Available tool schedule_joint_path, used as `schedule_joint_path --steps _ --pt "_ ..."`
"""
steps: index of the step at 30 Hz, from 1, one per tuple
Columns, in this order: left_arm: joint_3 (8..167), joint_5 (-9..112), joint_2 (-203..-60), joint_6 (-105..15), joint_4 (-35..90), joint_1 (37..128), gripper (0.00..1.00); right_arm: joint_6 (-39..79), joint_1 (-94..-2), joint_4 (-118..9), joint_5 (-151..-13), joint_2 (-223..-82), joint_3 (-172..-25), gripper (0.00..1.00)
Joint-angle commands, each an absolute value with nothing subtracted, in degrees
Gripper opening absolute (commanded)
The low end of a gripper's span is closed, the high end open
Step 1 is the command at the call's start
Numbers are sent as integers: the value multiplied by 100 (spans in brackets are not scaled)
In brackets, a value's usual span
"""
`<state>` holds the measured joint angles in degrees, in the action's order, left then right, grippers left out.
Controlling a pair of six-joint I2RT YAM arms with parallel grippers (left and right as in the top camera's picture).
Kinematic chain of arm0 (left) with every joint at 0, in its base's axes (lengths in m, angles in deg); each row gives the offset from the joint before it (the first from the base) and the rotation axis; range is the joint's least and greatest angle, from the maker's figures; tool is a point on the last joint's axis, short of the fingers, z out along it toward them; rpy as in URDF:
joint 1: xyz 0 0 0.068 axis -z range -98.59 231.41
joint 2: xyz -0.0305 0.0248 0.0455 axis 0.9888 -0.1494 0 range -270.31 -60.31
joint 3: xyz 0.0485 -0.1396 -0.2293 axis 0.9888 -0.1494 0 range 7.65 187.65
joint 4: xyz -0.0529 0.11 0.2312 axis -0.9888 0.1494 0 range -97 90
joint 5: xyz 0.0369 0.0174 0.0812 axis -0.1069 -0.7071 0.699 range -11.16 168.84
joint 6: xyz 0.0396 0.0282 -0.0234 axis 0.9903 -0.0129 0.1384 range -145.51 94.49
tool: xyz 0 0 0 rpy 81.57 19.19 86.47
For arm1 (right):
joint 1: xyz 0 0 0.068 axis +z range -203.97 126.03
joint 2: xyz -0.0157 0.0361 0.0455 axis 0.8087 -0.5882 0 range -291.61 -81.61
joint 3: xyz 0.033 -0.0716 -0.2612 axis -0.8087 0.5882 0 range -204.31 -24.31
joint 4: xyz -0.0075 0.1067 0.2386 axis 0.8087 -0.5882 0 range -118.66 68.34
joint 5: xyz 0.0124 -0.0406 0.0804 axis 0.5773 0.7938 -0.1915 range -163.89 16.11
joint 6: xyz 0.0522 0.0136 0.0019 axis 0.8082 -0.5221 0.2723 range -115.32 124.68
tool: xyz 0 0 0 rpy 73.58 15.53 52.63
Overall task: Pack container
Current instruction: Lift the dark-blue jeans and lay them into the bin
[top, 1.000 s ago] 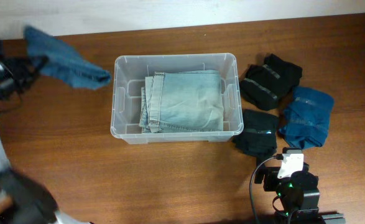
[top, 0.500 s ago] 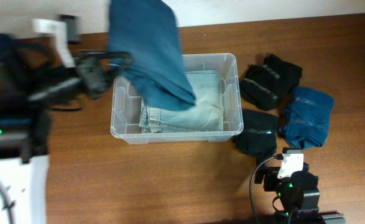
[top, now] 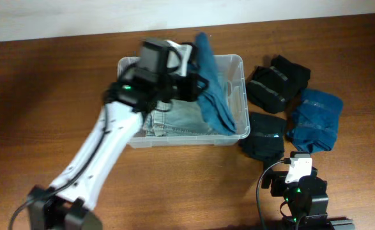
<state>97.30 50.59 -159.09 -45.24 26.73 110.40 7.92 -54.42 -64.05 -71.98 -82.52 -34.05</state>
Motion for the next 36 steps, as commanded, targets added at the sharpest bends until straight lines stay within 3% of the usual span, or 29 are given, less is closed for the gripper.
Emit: schedule_joint_path --steps 1,12,24,36 --pt "9863 5063 -15813 -4438 2571 11114 1 860 -5479 -6420 -7191 -8213 -3356 98" --pt "9865 5358 -15472 -4362 3989 10823 0 860 -5479 -6420 -7191 -8213 -3359 99" --pt "9865 7450 -15166 -4397 5790 10316 0 860 -5479 -6420 -7191 -8213 -3359 98" --pt "9926 7651 -14904 -4261 5377 10174 0 858 -5479 -6420 -7191 -8213 -3359 98"
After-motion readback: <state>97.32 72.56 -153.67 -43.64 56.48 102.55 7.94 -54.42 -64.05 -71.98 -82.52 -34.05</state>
